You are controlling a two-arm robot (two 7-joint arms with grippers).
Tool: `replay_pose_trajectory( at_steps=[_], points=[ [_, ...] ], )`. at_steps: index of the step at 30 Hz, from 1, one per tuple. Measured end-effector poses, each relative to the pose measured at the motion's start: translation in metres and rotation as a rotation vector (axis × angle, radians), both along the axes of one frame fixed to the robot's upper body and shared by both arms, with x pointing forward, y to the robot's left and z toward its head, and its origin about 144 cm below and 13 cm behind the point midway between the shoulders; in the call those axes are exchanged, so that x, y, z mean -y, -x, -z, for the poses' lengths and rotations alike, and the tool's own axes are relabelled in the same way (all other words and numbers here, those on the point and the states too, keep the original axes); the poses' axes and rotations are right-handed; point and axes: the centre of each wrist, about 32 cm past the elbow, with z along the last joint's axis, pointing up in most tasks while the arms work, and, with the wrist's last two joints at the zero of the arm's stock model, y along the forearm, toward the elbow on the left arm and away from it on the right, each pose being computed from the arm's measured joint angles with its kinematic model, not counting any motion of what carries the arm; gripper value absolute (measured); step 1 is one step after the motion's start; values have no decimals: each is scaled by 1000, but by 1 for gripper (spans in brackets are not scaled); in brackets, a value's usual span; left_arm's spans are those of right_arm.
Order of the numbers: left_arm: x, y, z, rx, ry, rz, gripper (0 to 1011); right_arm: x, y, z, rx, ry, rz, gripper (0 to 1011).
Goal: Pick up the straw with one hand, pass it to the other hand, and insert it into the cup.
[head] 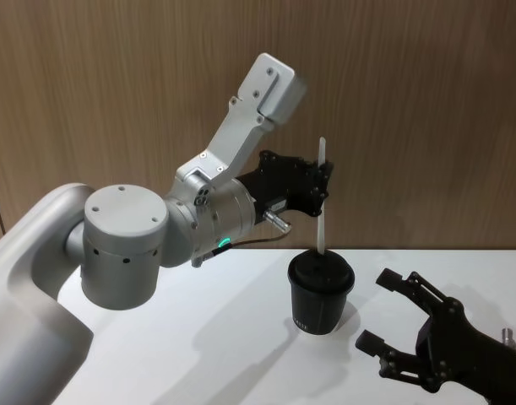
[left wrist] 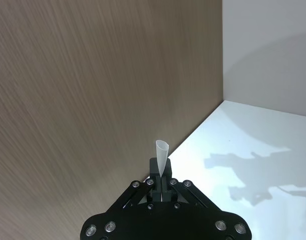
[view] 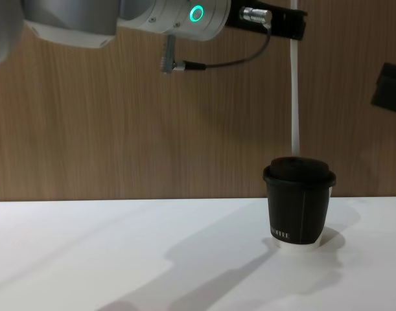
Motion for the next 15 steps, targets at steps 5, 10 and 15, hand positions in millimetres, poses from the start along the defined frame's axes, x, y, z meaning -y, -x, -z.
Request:
replay_pose_trajectory(
  at_steps=[5,10,15],
  points=[
    [0,-1,2,4,-3,-4,7,0,0,0,0,0,0,1001],
    [0,-2,4,7,-5,-8,6,0,0,0,0,0,0,1001],
    [0,-4,6,6,-4,-10,8,0,0,0,0,0,0,1001]
  ],
)
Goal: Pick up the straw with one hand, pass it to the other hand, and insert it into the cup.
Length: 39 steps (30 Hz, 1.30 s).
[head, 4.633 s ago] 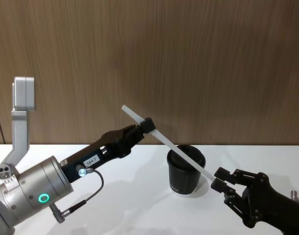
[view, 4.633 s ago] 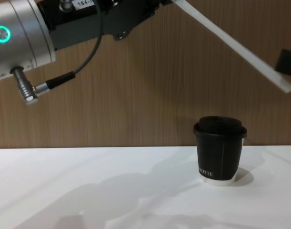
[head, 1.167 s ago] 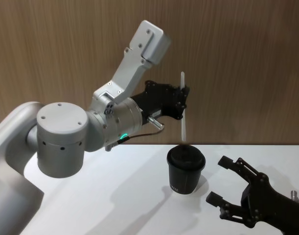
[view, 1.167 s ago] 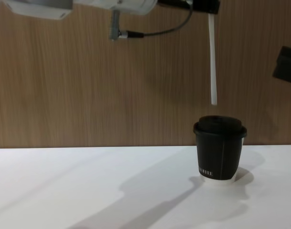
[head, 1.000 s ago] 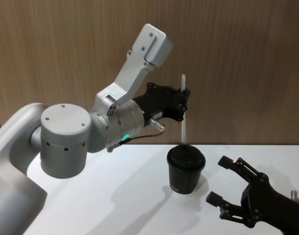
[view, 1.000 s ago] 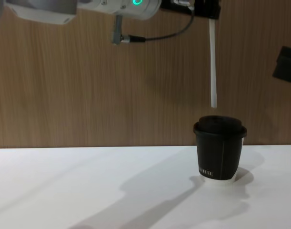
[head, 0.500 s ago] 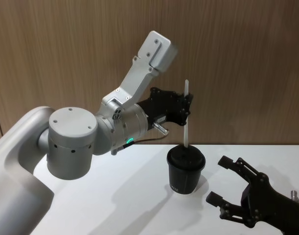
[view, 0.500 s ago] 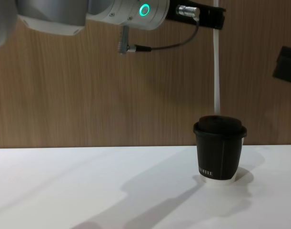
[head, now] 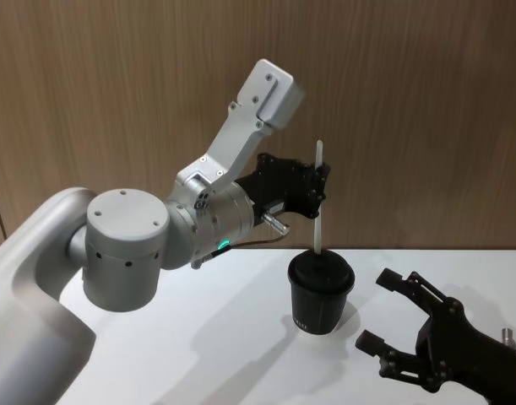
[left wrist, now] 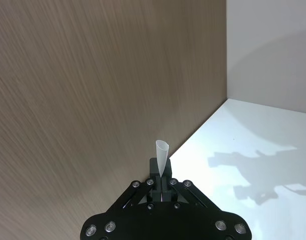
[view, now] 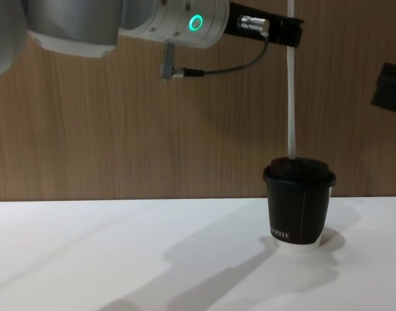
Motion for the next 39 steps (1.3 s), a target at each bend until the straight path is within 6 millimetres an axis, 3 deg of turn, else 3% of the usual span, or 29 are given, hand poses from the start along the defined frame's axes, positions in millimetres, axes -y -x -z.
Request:
replay_pose_trajectory(
  at_steps=[39],
  points=[
    [2,-17,6,-65,-4,7,7,0,0,0,0,0,0,1001]
  ],
)
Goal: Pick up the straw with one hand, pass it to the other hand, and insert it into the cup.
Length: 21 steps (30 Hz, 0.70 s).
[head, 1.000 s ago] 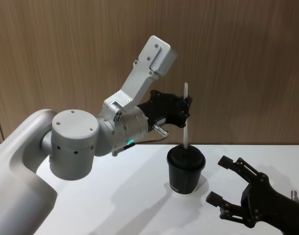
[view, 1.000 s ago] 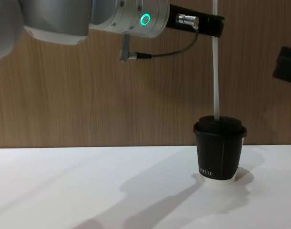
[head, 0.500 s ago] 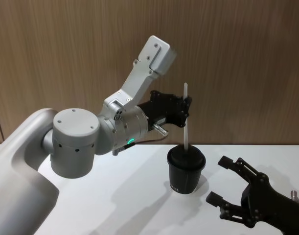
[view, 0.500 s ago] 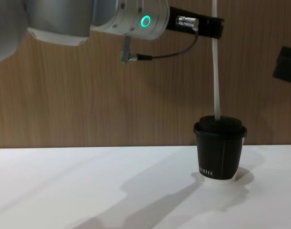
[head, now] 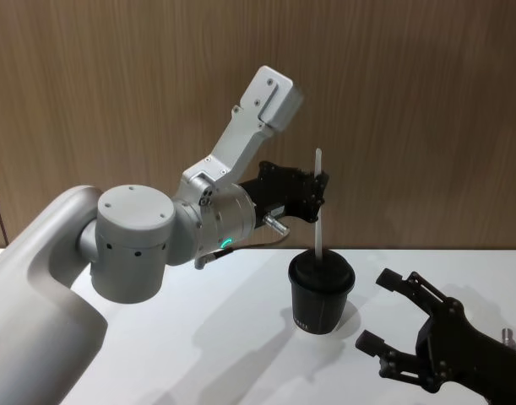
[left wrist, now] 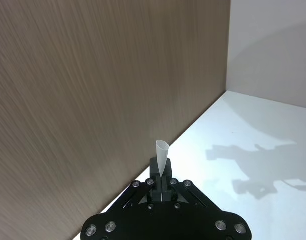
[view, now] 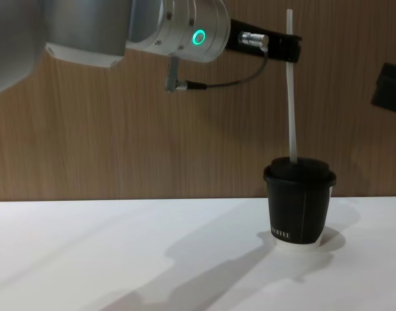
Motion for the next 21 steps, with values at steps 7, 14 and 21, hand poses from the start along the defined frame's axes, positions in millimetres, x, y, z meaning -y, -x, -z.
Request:
replay_pose_trajectory(
  at_steps=[7,14,21],
  points=[
    [2,-5,3,-20,-9,5,8,0,0,0,0,0,0,1001],
    [6,-10,7,-38,-20,12,7,0,0,0,0,0,0,1001],
    [8,-13,10,-50,-25,18,139,0,0,0,0,0,0,1001]
  ],
)
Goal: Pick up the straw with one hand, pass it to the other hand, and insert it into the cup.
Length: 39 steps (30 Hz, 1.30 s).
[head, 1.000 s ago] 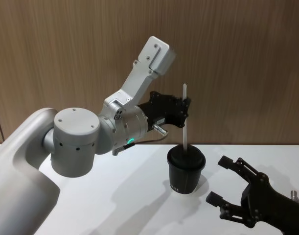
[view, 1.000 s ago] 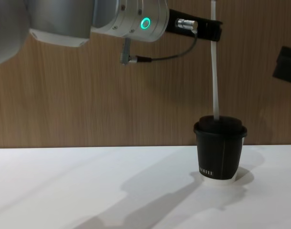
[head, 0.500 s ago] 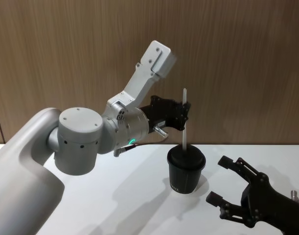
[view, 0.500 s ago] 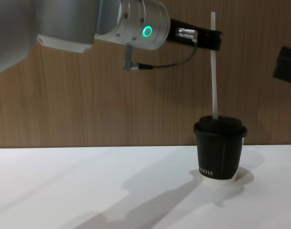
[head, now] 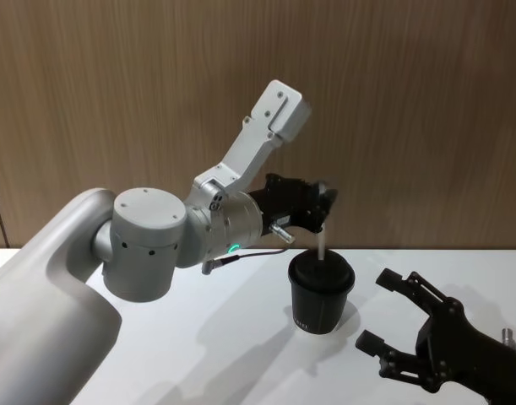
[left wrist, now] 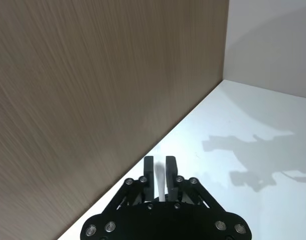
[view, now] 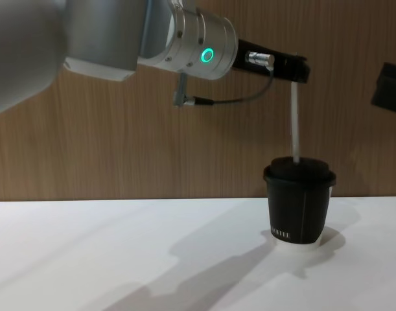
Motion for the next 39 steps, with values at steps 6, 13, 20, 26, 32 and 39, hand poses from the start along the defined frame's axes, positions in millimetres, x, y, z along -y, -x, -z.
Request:
replay_pose_trajectory(
  at_steps=[6,13,20,26,32,39],
  points=[
    [1,-1,1,-6,-3,3,323,0,0,0,0,0,0,1001],
    [2,-2,2,-9,-4,5,526,0,0,0,0,0,0,1001],
    [2,-3,3,-11,-5,6,750,0,0,0,0,0,0,1001],
    [-2,-1,6,-13,5,9,933,0,0,-1,0,-10,8,1001],
    [-14,4,15,-17,39,19,1003,-4,-1,-9,2,-41,43,1001],
    [-32,12,29,-13,86,29,1003,-12,-4,-27,13,-92,108,1001]
  ],
)
